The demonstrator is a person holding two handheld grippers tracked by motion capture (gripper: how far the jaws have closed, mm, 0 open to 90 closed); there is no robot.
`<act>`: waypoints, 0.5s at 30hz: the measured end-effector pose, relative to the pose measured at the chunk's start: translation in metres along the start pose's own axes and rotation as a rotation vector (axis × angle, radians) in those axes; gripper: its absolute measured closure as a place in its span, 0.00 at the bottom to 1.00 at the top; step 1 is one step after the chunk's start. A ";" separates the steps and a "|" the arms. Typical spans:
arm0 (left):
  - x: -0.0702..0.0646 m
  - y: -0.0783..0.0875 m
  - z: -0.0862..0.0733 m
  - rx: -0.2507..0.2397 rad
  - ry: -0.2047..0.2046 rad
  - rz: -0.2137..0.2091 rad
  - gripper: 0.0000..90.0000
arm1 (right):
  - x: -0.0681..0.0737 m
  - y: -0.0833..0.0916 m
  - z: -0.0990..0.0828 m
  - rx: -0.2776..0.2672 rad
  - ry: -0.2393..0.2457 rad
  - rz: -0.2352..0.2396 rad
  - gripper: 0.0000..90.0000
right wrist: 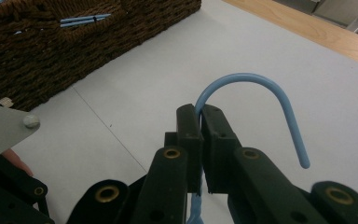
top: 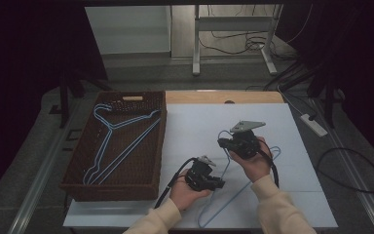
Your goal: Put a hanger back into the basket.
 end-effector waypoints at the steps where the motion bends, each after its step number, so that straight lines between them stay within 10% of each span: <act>1: 0.000 0.000 0.000 -0.004 0.012 -0.004 0.89 | 0.000 0.000 0.000 -0.006 -0.001 0.002 0.97; 15: 0.002 0.009 0.001 -0.060 0.087 0.010 0.97 | -0.006 0.022 -0.001 -0.094 -0.039 0.017 0.88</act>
Point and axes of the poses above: each handheld gripper's, and its own axes: y roughly backward along the jaws, z roughly out of its top, x roughly to its left, the point moved 4 cm from there along -y, roughly forward along the jaws, and after that the axes turned 1 degree about -z, right-handed, at the moved point
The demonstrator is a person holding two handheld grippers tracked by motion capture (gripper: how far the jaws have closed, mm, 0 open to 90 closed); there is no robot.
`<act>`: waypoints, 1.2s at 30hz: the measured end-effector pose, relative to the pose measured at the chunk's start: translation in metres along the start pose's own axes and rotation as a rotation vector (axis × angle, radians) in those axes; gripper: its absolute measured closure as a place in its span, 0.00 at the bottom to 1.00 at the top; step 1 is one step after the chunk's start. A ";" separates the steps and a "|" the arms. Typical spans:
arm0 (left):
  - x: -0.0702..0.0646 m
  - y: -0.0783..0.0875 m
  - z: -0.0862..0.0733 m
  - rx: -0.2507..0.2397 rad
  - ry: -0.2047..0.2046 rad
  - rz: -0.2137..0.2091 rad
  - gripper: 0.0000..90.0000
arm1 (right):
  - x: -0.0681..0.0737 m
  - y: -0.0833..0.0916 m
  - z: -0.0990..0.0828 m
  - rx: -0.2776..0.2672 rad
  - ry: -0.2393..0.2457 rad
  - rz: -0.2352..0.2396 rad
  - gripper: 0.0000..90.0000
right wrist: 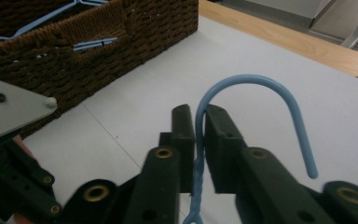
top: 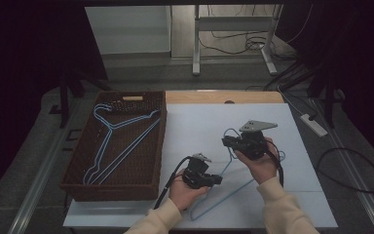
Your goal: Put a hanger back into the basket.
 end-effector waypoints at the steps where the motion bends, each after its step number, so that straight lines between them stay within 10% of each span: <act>1: 0.000 0.001 0.000 -0.002 0.000 0.005 0.97 | 0.000 0.003 0.000 -0.004 0.000 0.000 0.84; 16: -0.008 0.022 0.004 -0.096 -0.004 0.002 0.97 | 0.000 0.070 -0.054 -0.107 -0.064 -0.010 0.48; 36: -0.022 0.076 0.022 -0.207 -0.008 -0.038 0.97 | -0.017 0.086 -0.100 -0.117 -0.090 -0.017 0.39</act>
Point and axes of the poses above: each handheld gripper's, and its own axes: y roughly backward along the jaws, z roughly out of its top, x roughly to its left, the point moved 4 cm from there along -y, roughly forward along the jaws, and after that the axes turned 1 degree about -z, right-handed, at the moved point
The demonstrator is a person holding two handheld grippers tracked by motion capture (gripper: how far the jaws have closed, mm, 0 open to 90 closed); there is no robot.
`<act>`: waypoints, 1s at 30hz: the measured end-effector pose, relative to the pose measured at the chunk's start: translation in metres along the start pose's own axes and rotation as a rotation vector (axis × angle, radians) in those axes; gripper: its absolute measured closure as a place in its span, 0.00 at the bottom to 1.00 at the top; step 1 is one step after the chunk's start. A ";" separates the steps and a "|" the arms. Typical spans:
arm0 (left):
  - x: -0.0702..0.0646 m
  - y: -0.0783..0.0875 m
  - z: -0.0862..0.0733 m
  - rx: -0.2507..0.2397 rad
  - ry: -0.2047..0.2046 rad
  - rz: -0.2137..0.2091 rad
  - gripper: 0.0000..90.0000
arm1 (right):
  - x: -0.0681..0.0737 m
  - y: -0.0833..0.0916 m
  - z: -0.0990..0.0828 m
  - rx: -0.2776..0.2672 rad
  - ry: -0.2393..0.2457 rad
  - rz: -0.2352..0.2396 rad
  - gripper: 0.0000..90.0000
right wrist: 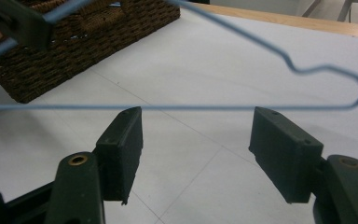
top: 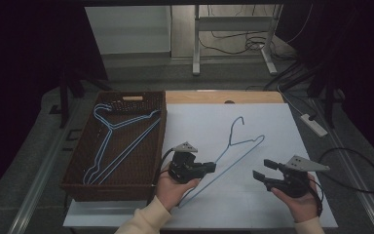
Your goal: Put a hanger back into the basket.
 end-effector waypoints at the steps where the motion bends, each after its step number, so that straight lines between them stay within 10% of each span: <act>1: 0.000 0.002 0.002 -0.004 0.001 -0.006 0.97 | -0.001 0.000 -0.001 0.003 0.001 -0.002 0.39; 16: 0.003 0.068 0.027 -0.110 -0.023 0.007 0.97 | -0.005 -0.007 -0.005 0.027 -0.004 -0.008 0.37; 30: 0.051 0.163 0.026 -0.224 -0.010 0.102 0.97 | -0.007 -0.011 -0.009 0.053 -0.014 -0.017 0.36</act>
Point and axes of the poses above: each handheld gripper's, and its own axes: y roughly backward along the jaws, z roughly out of its top, x roughly to its left, the point moved 4 cm from there along -y, roughly forward along the jaws, and after that the axes turned 1 degree about -z, right-handed, at the moved point
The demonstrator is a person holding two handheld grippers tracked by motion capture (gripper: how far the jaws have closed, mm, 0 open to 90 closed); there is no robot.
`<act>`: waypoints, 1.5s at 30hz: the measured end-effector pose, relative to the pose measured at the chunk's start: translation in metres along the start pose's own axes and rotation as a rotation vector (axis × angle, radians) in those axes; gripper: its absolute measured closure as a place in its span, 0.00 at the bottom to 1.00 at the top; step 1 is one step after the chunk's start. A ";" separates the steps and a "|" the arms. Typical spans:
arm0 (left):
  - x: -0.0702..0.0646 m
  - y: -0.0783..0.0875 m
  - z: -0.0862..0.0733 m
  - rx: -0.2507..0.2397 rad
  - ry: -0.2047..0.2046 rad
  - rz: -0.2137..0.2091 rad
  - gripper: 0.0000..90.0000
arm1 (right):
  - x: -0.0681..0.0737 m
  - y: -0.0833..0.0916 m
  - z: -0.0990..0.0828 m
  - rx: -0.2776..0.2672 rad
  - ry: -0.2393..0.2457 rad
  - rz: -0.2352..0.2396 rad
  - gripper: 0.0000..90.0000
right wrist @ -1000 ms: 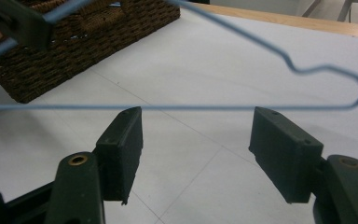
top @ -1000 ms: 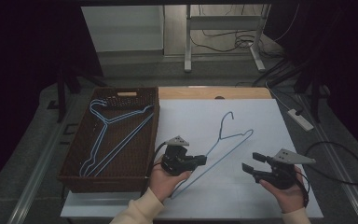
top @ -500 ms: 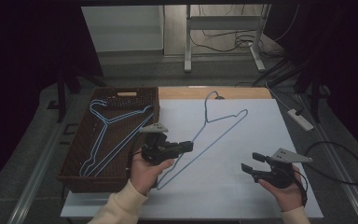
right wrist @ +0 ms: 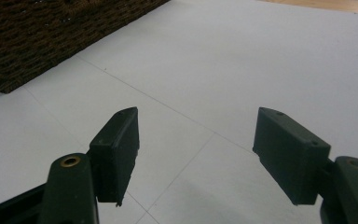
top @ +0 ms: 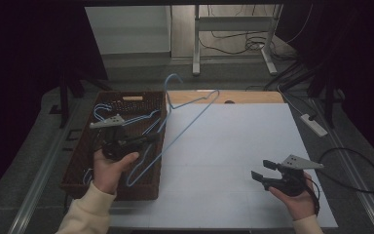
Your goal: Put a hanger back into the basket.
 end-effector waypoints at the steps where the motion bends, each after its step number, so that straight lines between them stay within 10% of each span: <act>1: 0.004 0.005 0.000 -0.002 -0.005 0.010 0.97 | 0.000 0.000 0.000 0.002 -0.001 -0.001 0.36; 23: 0.083 0.086 -0.020 -0.010 0.039 0.168 0.97 | 0.003 -0.004 -0.002 0.028 0.009 -0.004 0.36; 45: 0.128 0.058 -0.046 0.172 0.097 0.216 0.97 | 0.003 -0.005 -0.003 0.036 0.011 0.001 0.36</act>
Point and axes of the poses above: each handheld gripper's, and its own axes: y roughly backward along the jaws, z roughly out of its top, x roughly to its left, the point moved 4 cm from there along -y, roughly forward along the jaws, and after that the axes turned 1 degree about -z, right-handed, at the moved point
